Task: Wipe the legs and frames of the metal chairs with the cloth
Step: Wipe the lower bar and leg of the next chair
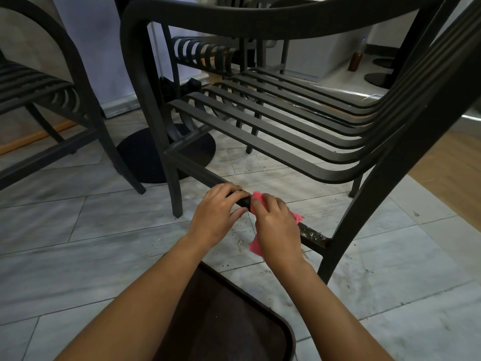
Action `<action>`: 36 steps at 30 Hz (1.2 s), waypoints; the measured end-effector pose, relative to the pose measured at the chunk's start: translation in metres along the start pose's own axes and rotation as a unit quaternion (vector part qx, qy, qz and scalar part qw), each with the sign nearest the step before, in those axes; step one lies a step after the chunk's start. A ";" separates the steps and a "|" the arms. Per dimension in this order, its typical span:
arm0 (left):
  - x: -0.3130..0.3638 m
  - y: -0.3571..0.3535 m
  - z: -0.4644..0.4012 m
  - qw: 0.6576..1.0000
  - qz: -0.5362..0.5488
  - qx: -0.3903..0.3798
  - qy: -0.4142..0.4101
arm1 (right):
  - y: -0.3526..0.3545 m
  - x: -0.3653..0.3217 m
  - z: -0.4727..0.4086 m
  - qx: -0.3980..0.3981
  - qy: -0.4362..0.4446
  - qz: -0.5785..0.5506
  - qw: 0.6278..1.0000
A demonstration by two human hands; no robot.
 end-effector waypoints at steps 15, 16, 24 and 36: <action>0.000 0.001 -0.002 0.999 -0.011 -0.035 0.017 | 0.008 0.004 0.021 -0.003 -0.003 0.042 0.999; 0.000 0.001 -0.002 0.999 -0.010 -0.038 0.019 | 0.009 0.005 0.024 -0.002 -0.003 0.044 0.999; 0.000 0.000 -0.002 0.998 -0.010 -0.051 0.032 | 0.015 0.012 0.036 0.000 -0.010 0.048 0.999; 0.003 0.001 -0.002 0.997 -0.017 -0.066 0.033 | 0.034 0.016 0.034 0.022 -0.030 -0.009 0.999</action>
Point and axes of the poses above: each hand's wrist, its own z-axis away from the middle knuckle, its own y-axis out of the back of the hand, x = y × z, the point moved 7 cm from there along -z, towards the middle knuckle, and after that the axes turned 15 degrees about y, right-handed, at the moved point
